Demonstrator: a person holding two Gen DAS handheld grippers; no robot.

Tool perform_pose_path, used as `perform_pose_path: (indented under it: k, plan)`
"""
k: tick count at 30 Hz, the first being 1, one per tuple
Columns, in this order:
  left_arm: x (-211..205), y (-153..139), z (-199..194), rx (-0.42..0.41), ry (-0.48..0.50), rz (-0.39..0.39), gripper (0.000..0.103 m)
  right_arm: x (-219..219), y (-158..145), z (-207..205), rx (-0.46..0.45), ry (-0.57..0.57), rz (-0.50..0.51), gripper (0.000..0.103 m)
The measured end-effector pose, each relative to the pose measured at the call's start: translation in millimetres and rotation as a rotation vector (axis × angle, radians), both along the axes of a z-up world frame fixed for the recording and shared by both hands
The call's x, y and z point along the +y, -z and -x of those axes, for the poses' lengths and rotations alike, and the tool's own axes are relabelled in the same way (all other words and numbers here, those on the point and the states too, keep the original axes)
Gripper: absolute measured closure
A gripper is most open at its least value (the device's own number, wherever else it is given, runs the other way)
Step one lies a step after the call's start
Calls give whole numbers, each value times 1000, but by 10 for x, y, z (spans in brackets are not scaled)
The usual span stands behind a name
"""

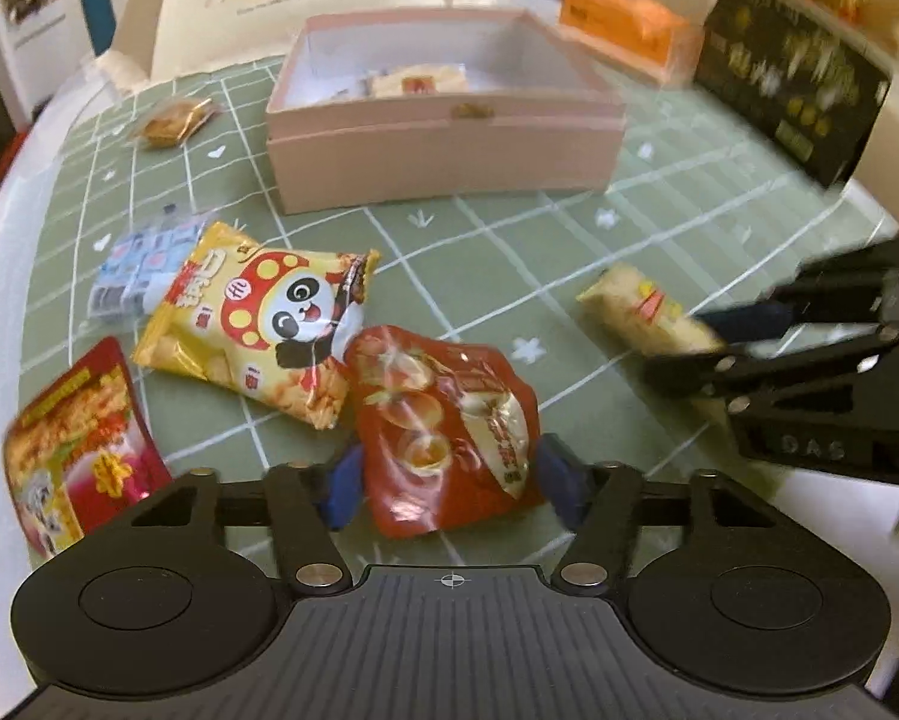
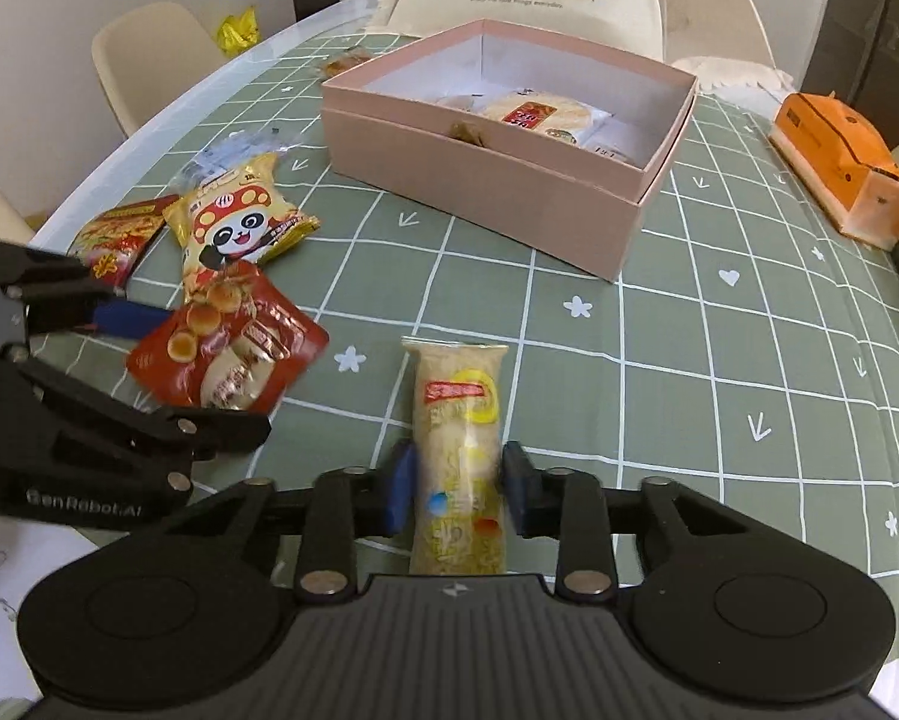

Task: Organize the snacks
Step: 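Grasp the yellow cream-roll stick with the right tool while the left tool lifts the red bag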

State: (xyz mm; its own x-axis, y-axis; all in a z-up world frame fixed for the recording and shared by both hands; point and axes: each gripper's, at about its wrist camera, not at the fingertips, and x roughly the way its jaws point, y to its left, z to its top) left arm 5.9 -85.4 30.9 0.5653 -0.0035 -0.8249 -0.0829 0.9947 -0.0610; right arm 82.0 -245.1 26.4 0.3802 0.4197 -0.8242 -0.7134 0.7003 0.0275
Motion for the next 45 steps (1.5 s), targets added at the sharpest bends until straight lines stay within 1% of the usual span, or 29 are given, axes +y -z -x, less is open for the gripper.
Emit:
perform_pose_path:
  k: [1,3,4,7,9,11,13,15,16,18,20,22,23,25,27,28,29,30,31,32,33,35,36,38,39,41,42,43,45]
  plan:
    - [18,-59,48,-27,6,25,63,-24,-38,10,10,1,-18,75]
    - [17,-207,127,-78,17,30,76,-121,-131,43,34,1,-63,75]
    - [7,-282,140,-96,28,20,79,-176,-186,56,45,4,-86,75]
    - [-16,-378,67,-91,52,-12,80,-355,-353,65,49,35,-140,75]
    - [15,-367,20,-79,46,8,80,-436,-415,46,31,64,-150,75]
    - [38,-349,-17,-60,52,32,79,-487,-420,15,26,95,-150,75]
    - [63,-301,-53,-39,38,6,74,-533,-381,-16,43,113,-161,75]
    - [124,-272,-66,-28,-23,-59,70,-526,-309,-48,54,122,-161,75]
    - [164,-290,-44,-35,-51,-75,70,-513,-258,-60,56,128,-152,73]
    - [252,-352,24,-62,-102,-69,70,-490,-206,-53,42,141,-144,70]
    - [313,-368,46,-68,-118,-43,70,-468,-171,-18,24,138,-135,45]
    - [257,-309,15,-47,-87,-13,70,-449,-124,15,2,140,-120,38]
    - [181,-263,-13,-32,-59,-16,70,-431,-86,26,2,138,-106,38]
    - [27,-189,-48,-10,-3,-45,69,-402,6,26,22,134,-81,38]
    - [-155,-140,-70,-25,50,-114,67,-410,66,43,27,131,-67,35]
    - [-210,-109,-83,-22,69,-134,67,-410,78,73,9,129,-60,29]
    - [-260,-91,-112,-15,92,-139,65,-398,95,88,2,126,-50,26]
    - [-319,-81,-132,-12,111,-146,57,-393,110,111,-10,119,-46,24]
    - [-369,-71,-145,-6,129,-154,46,-382,131,142,-26,114,-42,19]
    - [-408,-61,-154,-1,145,-157,42,-377,150,168,-39,115,-40,17]
    - [-421,-55,-158,-1,147,-156,40,-384,166,190,-51,118,-46,16]
    - [-388,-70,-121,-12,124,-130,41,-408,196,218,-70,128,-64,10]
    - [-348,-102,-75,-27,95,-111,43,-416,212,225,-76,131,-66,8]
    - [-282,-167,8,-65,17,-122,44,-432,242,218,-80,145,-67,0]
    - [-243,-170,19,-65,-12,-138,45,-444,254,221,-83,149,-68,0]
    - [-147,-121,-42,-22,-34,-134,45,-450,264,237,-92,150,-72,0]
    - [-108,-76,-87,6,-29,-129,38,-449,264,233,-91,151,-71,0]
    - [-85,-56,-121,1,-11,-123,32,-441,258,224,-86,153,-67,0]
    - [-43,-13,-220,21,1,-124,26,-419,243,203,-73,155,-55,0]
